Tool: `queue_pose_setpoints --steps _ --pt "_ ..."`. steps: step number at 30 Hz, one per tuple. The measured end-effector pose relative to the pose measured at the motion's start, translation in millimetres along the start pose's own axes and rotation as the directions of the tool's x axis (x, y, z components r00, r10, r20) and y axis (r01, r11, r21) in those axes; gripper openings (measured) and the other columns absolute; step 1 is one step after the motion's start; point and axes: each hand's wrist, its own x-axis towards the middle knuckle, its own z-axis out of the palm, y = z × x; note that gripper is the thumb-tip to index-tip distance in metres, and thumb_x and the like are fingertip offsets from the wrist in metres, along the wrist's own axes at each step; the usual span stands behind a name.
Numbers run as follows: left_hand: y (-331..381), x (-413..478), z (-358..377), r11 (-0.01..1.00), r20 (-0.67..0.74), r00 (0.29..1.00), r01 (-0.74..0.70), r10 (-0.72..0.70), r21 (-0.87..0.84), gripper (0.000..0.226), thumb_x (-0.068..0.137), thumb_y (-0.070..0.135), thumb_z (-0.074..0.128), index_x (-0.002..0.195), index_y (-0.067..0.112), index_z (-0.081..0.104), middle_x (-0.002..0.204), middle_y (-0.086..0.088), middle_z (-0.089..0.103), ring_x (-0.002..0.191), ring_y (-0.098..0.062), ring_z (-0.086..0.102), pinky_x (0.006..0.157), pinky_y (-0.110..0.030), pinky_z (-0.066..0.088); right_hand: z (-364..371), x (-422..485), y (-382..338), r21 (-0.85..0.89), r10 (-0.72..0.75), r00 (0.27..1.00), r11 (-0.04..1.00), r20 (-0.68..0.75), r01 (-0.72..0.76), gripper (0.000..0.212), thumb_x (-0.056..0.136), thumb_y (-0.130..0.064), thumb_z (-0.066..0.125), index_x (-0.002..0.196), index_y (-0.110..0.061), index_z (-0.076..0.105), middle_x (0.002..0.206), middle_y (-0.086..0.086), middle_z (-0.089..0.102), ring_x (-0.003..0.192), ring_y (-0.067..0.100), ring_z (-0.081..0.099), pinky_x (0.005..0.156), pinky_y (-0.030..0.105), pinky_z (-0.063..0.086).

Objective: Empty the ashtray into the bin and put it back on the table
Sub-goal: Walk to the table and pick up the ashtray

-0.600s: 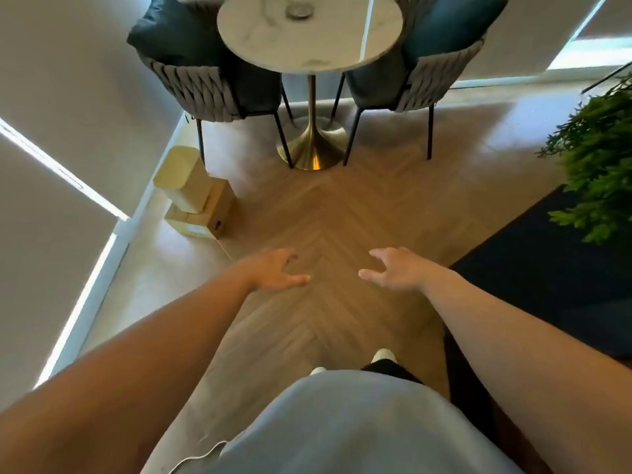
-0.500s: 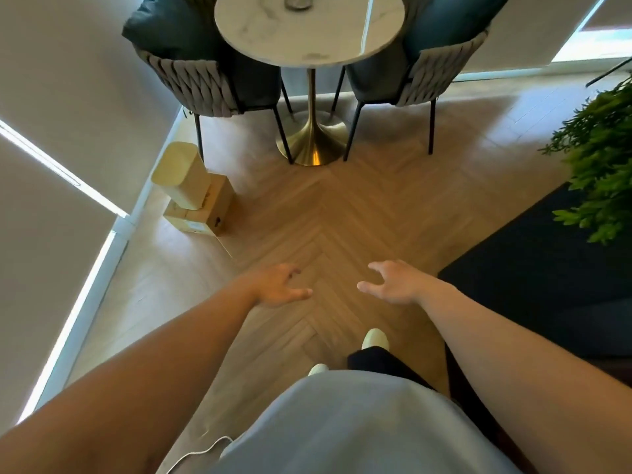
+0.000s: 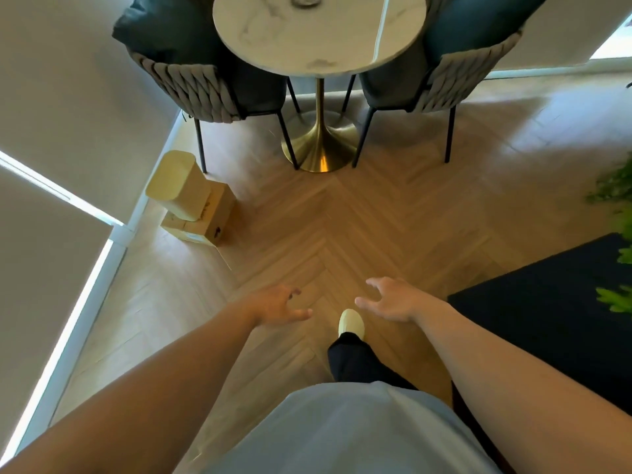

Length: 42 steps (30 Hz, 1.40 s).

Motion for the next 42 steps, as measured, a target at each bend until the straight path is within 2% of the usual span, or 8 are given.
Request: queue_pose_setpoints --steps 14,20,26,31,37,42 --pt "41.2 109.3 -158.2 0.998 -0.123 0.992 -0.027 0.019 -0.059 0.08 0.082 0.07 0.051 0.144 0.022 0.037 0.143 -0.004 0.047 0.127 -0.022 0.046 0.105 -0.037 0.038 -169.1 101.2 -18.9 -0.046 -0.052 0.998 0.998 0.02 0.052 0.084 0.089 -0.066 0.05 0.155 -0.021 0.025 0.161 0.006 0.027 0.147 0.025 0.025 0.114 0.045 0.03" --pt "25.0 170.1 -226.9 0.998 -0.122 0.992 -0.018 0.01 -0.06 0.078 0.077 0.075 0.051 0.137 0.025 0.044 0.135 -0.001 0.054 0.117 -0.02 0.052 0.1 -0.041 0.044 -236.4 161.5 -48.9 -0.05 -0.069 0.998 0.996 0.005 0.07 0.082 0.09 -0.064 0.05 0.155 -0.02 0.026 0.161 0.006 0.028 0.147 0.025 0.025 0.115 0.044 0.031" --pt "-2.1 240.5 -314.6 0.996 -0.072 0.997 -0.046 0.04 -0.079 0.087 0.074 0.077 0.05 0.143 0.025 0.037 0.142 -0.001 0.048 0.124 -0.02 0.049 0.104 -0.043 0.042 -297.3 233.8 -88.8 -0.058 -0.026 1.0 0.998 0.002 0.026 0.08 0.092 -0.064 0.047 0.155 -0.021 0.025 0.162 0.004 0.024 0.149 0.026 0.017 0.116 0.046 0.025" --pt "-24.1 277.7 -389.5 0.996 -0.053 0.997 -0.063 0.06 -0.065 0.081 0.079 0.074 0.05 0.142 0.025 0.037 0.142 -0.002 0.048 0.124 -0.021 0.048 0.103 -0.042 0.042 -336.5 280.6 -122.6 0.04 0.016 1.0 0.999 -0.016 -0.015 0.078 0.09 -0.065 0.05 0.153 -0.027 0.027 0.161 0.002 0.027 0.148 0.026 0.021 0.114 0.049 0.029" --pt "-38.9 318.2 -475.7 0.997 -0.061 0.996 -0.063 0.06 -0.047 0.08 0.081 0.072 0.05 0.143 0.024 0.036 0.144 -0.005 0.046 0.125 -0.022 0.048 0.103 -0.044 0.043 -393.1 333.8 -159.9 0.075 -0.011 1.0 0.997 -0.019 0.013 0.078 0.091 -0.063 0.051 0.154 -0.024 0.027 0.16 0.002 0.028 0.147 0.025 0.024 0.114 0.046 0.031" --pt "-39.0 357.6 -524.7 0.997 -0.066 0.996 -0.061 0.058 -0.047 0.085 0.077 0.076 0.049 0.142 0.023 0.039 0.143 -0.004 0.048 0.125 -0.022 0.05 0.102 -0.043 0.045 -446.4 381.8 -175.8 0.021 -0.048 0.998 0.999 -0.036 0.048 0.079 0.092 -0.062 0.049 0.153 -0.016 0.03 0.157 0.005 0.035 0.144 0.025 0.03 0.11 0.039 0.032"
